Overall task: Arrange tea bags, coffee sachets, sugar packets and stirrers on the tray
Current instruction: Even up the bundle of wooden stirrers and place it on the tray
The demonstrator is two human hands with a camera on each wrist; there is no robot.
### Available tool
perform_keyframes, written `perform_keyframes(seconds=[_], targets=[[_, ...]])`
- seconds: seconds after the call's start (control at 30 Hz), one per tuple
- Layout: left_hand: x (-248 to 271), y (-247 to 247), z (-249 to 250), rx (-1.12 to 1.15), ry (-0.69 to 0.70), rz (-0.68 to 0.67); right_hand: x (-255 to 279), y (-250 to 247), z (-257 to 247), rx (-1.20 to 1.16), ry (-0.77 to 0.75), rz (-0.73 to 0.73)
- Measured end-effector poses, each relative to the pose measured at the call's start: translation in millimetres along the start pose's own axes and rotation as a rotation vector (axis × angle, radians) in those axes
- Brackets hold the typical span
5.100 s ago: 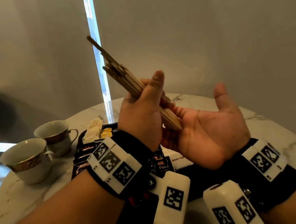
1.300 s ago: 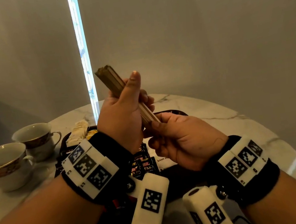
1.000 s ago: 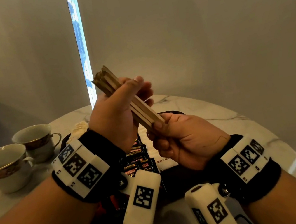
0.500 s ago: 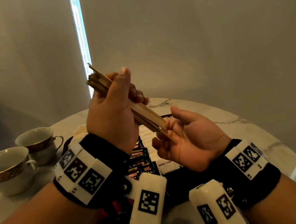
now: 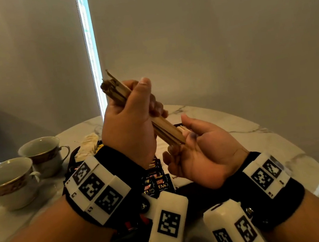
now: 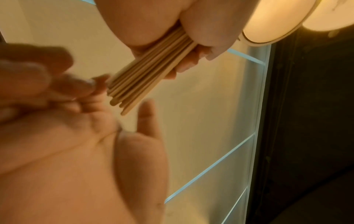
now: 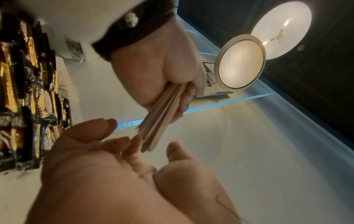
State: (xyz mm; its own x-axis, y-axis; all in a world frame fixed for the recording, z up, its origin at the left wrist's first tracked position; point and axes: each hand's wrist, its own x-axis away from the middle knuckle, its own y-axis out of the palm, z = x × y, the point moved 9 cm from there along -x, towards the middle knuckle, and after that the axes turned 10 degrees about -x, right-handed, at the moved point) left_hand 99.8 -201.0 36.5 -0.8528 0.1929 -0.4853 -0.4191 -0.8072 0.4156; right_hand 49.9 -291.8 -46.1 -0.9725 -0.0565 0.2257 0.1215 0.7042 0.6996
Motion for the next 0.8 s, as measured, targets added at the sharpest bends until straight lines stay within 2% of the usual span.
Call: perform_keyframes(seconds=[0.07, 0.2, 0.3, 0.4, 0.53, 0.8], targets=[[2, 3, -5, -0.027, 0.003, -0.022, 2, 3, -2, -0.030, -0.030, -0.002], [8, 14, -18, -0.125, 0.004, -0.082, 8, 16, -6, -0.026, -0.096, -0.099], [6, 8, -19, -0.084, -0.027, -0.061, 8, 17, -7, 0.028, -0.081, -0.149], [3, 2, -17, -0.030, -0.052, -0.034, 10, 13, -14, 0.156, -0.144, -0.133], [-1, -1, -15, 0.028, -0.082, -0.001, 13, 19, -16, 0.233, -0.189, -0.214], [4, 9, -17, -0.159, -0.115, -0.133, 9, 17, -7, 0.330, -0.167, -0.246]])
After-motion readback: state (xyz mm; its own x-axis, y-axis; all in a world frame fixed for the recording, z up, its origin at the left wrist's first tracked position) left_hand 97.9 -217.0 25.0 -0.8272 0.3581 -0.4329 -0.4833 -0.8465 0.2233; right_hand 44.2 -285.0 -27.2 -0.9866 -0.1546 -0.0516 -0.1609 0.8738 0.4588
